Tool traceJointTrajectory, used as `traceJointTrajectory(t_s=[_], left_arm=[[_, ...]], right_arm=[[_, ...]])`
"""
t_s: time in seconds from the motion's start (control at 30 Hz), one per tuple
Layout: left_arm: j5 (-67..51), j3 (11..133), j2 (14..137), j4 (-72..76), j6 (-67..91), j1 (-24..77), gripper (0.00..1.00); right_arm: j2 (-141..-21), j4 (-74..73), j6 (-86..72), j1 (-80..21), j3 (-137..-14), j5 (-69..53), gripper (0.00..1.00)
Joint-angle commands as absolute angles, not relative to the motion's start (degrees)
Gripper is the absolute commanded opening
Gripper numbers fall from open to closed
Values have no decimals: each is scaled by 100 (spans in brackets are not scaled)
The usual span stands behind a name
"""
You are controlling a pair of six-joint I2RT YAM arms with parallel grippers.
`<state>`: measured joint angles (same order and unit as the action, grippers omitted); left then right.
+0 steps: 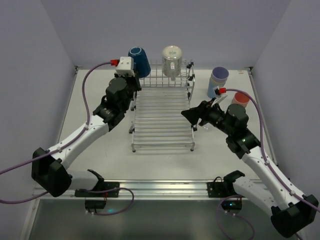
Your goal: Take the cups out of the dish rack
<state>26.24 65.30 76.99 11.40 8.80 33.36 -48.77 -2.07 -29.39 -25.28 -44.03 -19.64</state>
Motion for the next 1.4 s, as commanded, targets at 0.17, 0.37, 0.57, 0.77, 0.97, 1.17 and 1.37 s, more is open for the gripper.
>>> traceJointTrajectory(t_s=[0.17, 0.37, 0.57, 0.77, 0.97, 1.17, 1.37], left_arm=[[1935, 6320, 6206, 1662, 2108, 3331, 0], [977, 6056, 5319, 1345, 2934, 3331, 0], [247, 5818, 4597, 1231, 3515, 3331, 0], [-246, 5748, 4333, 1090, 3779, 3331, 0], [-667, 5538, 4245, 1248, 4016, 3331, 0], [-1045, 5423, 4131, 1476, 4201, 3331, 0], [-1151, 5405, 4051, 1608, 4236, 3331, 0]], right_arm=[[-4921, 2502, -4628, -2733, -4175, -2662, 61], [-5570, 4329, -5798, -3172, -4192, -2611, 73], [-6257, 5026, -6257, -3735, -4903, -2435, 88], [-7013, 5422, -6591, -4183, -5677, -2417, 89], [-7488, 5660, -6811, -4315, -6064, -2338, 88], [-7672, 5801, -6864, -4359, -6310, -2312, 83], [-7515, 5855, -6612, -4500, -6179, -2172, 79]])
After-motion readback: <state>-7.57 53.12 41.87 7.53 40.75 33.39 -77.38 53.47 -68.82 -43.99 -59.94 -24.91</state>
